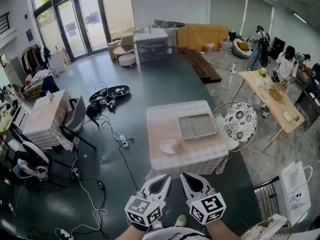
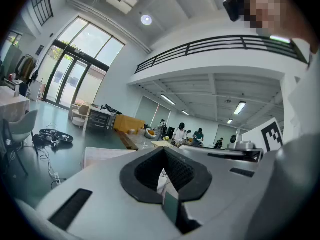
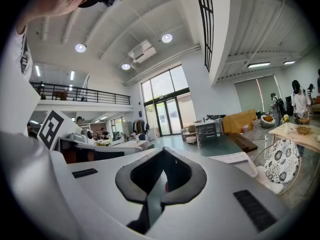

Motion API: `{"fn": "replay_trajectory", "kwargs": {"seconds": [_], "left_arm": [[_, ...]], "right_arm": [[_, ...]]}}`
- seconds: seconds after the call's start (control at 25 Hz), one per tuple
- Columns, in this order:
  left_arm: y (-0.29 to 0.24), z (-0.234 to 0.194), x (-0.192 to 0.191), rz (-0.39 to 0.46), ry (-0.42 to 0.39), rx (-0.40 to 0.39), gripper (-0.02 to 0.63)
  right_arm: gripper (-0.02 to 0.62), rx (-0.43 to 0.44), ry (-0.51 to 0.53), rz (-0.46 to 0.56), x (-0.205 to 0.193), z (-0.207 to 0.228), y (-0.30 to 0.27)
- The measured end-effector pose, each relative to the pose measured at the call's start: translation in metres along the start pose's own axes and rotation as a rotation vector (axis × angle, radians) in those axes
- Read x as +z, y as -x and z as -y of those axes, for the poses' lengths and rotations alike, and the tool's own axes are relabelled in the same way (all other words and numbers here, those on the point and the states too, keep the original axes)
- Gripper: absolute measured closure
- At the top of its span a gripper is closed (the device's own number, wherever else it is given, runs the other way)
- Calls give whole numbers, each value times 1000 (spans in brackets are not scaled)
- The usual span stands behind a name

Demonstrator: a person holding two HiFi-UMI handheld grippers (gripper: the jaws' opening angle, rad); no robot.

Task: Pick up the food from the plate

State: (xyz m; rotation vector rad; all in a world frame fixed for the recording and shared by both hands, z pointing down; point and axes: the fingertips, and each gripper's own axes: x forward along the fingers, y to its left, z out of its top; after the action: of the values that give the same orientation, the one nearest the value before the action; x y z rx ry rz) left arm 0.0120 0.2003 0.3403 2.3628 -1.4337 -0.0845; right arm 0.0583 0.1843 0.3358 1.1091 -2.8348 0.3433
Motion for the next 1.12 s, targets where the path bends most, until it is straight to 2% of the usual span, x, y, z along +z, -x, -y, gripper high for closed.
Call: {"fn": "replay_trajectory", "kwargs": {"seconds": [0.32, 0.6, 1.12], "left_arm": [[3, 9, -5, -5, 2, 8, 600], [-1, 8, -11, -13, 8, 30, 600], [-20, 23, -12, 11, -8, 47, 600]], "right_arm": [[581, 11, -7, 4, -1, 0, 9], [580, 58, -63, 31, 0, 1, 13], [580, 52, -73, 46, 0, 28, 24]]}}
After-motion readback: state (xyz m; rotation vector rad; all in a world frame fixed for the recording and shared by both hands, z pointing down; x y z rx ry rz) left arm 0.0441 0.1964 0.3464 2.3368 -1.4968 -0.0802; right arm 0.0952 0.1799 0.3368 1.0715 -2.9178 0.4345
